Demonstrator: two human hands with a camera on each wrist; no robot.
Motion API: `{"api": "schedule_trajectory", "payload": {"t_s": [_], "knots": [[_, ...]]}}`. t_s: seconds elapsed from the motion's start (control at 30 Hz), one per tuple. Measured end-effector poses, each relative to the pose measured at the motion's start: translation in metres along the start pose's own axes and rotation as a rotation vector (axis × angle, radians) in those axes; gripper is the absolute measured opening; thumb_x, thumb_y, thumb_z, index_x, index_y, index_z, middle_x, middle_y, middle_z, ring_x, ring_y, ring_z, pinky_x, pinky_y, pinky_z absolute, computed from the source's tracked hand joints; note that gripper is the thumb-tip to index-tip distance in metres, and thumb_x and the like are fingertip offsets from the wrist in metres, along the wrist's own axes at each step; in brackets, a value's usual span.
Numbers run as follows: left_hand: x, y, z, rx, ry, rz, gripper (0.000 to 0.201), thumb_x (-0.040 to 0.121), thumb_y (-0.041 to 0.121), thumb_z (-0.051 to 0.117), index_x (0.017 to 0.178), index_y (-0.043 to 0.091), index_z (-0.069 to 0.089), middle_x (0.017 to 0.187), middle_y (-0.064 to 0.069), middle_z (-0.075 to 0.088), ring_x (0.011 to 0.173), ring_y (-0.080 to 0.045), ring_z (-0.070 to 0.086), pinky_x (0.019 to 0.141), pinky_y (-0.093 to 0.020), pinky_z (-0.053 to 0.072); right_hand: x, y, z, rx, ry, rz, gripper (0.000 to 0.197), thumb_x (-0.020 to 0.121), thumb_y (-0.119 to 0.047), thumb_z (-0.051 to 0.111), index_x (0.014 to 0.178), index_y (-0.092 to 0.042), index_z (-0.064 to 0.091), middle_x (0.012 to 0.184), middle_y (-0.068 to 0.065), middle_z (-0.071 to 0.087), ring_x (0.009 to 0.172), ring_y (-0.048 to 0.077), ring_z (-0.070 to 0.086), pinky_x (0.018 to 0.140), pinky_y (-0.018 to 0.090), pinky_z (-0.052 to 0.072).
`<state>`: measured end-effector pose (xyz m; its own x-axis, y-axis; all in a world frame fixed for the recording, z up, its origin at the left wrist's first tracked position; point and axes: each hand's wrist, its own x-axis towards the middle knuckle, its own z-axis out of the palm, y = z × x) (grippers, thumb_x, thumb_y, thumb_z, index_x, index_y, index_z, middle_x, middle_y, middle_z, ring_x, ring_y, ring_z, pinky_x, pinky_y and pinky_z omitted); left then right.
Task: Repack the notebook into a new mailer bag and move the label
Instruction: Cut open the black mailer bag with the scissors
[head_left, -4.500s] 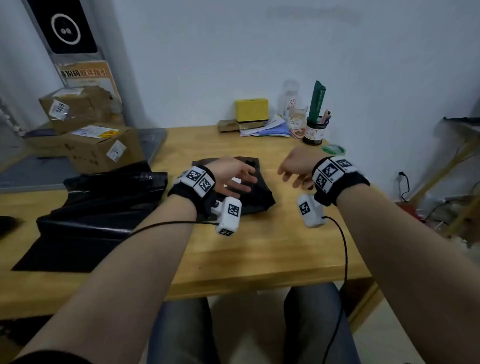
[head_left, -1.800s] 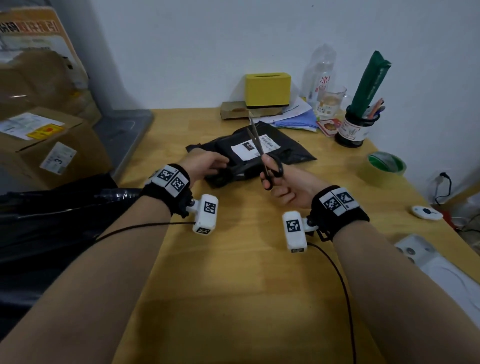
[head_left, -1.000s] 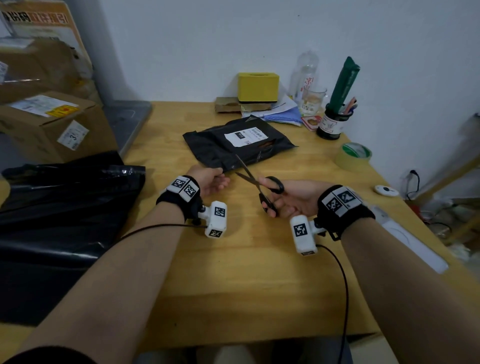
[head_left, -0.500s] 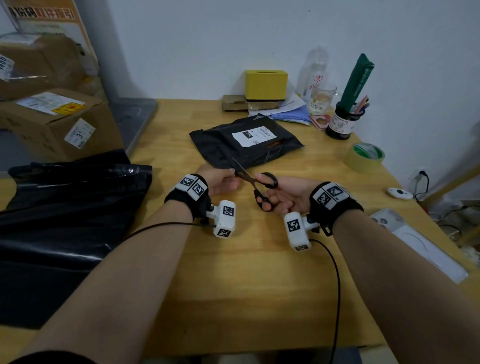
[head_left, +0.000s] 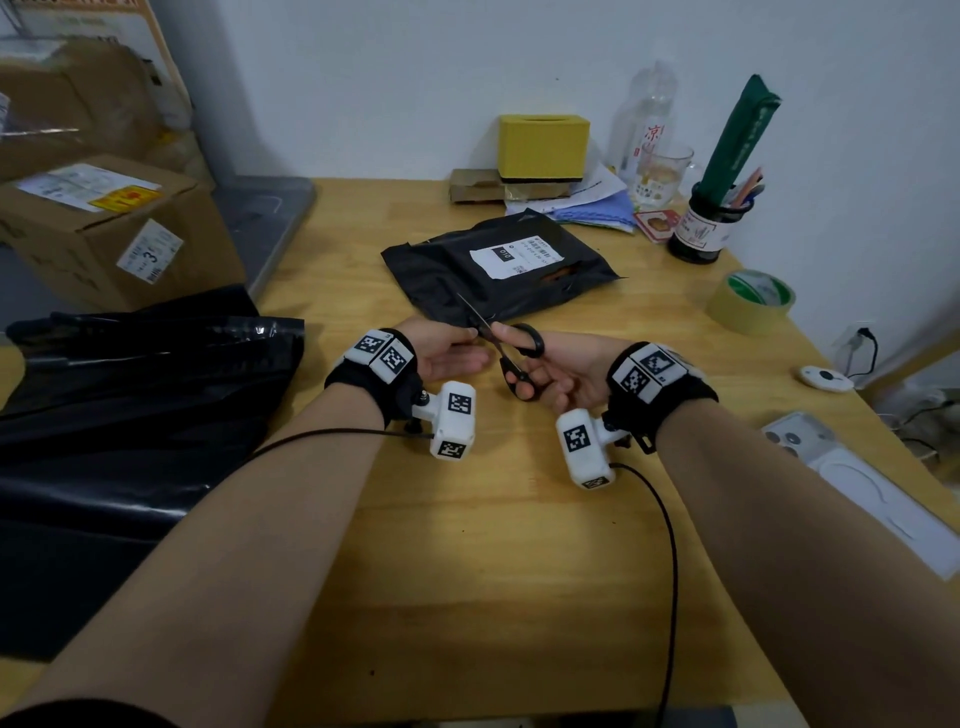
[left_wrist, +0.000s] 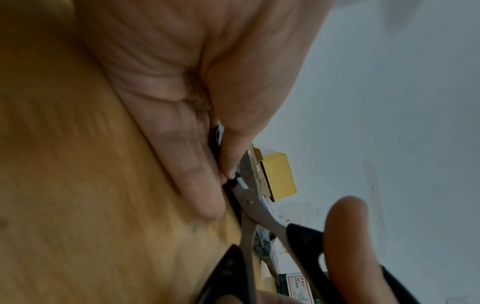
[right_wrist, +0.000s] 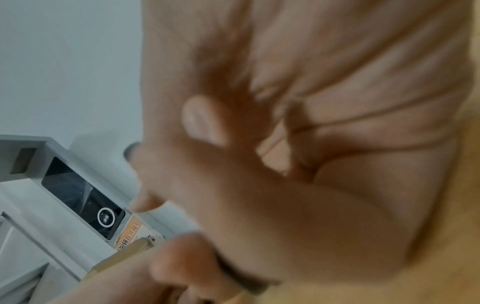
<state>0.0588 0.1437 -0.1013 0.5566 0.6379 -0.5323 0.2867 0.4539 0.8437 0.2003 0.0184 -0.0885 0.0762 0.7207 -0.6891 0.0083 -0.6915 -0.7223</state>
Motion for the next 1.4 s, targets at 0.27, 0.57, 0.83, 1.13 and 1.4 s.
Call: {"api": "schedule_trajectory", "payload": {"t_s": [0.27, 0.57, 0.83, 1.13, 1.4], "knots": [[-0.0023, 0.0012, 0.0013, 0.026, -0.001, -0.020, 0.013, 0.099, 0.011, 0.058, 0.099, 0.000, 0.063, 0.065, -0.010, 0.074, 0.055, -0.012, 0.072, 0.054, -0.022, 0.059, -0.0032, -0.0017, 0.0023, -0.006, 0.016, 0.005, 0.065, 0.075, -0.079, 0.063, 0.082, -0.015, 0.055, 0.063, -0.003, 0.051, 0.036, 0.003, 0.022, 0.035, 0.012, 0.026], [-0.0044, 0.0010, 0.0017, 0.069, 0.006, -0.006, 0.010, 0.099, 0.011, 0.059, 0.096, 0.002, 0.062, 0.062, -0.009, 0.073, 0.052, -0.012, 0.071, 0.053, -0.022, 0.059, -0.0026, -0.0010, 0.0000, 0.002, 0.001, 0.011, 0.064, 0.076, -0.078, 0.064, 0.081, -0.015, 0.053, 0.060, -0.005, 0.048, 0.036, 0.003, 0.018, 0.039, 0.013, 0.020], [-0.0014, -0.0001, 0.0014, 0.091, -0.002, 0.003, 0.010, 0.098, 0.010, 0.061, 0.099, 0.001, 0.063, 0.065, -0.010, 0.074, 0.056, -0.012, 0.072, 0.067, -0.026, 0.060, -0.0028, -0.0010, 0.0007, -0.019, -0.002, 0.001, 0.064, 0.076, -0.079, 0.062, 0.080, -0.016, 0.053, 0.060, -0.005, 0.046, 0.035, 0.003, 0.017, 0.039, 0.014, 0.020], [-0.0005, -0.0007, 0.0004, 0.134, -0.013, -0.001, 0.007, 0.096, 0.010, 0.063, 0.097, 0.003, 0.063, 0.068, -0.011, 0.074, 0.063, -0.015, 0.072, 0.065, -0.028, 0.061, -0.0023, -0.0005, -0.0006, -0.004, 0.003, -0.001, 0.064, 0.075, -0.078, 0.064, 0.081, -0.015, 0.054, 0.059, -0.006, 0.048, 0.036, 0.003, 0.018, 0.039, 0.014, 0.026], [0.0031, -0.0002, -0.0040, 0.203, -0.065, -0.038, 0.012, 0.095, 0.015, 0.065, 0.101, 0.004, 0.065, 0.108, -0.018, 0.073, 0.104, -0.027, 0.070, 0.095, -0.038, 0.056, -0.0016, -0.0010, -0.0029, -0.030, -0.030, 0.001, 0.063, 0.075, -0.079, 0.063, 0.080, -0.017, 0.054, 0.060, -0.006, 0.048, 0.034, 0.004, 0.019, 0.042, 0.015, 0.026]]}}
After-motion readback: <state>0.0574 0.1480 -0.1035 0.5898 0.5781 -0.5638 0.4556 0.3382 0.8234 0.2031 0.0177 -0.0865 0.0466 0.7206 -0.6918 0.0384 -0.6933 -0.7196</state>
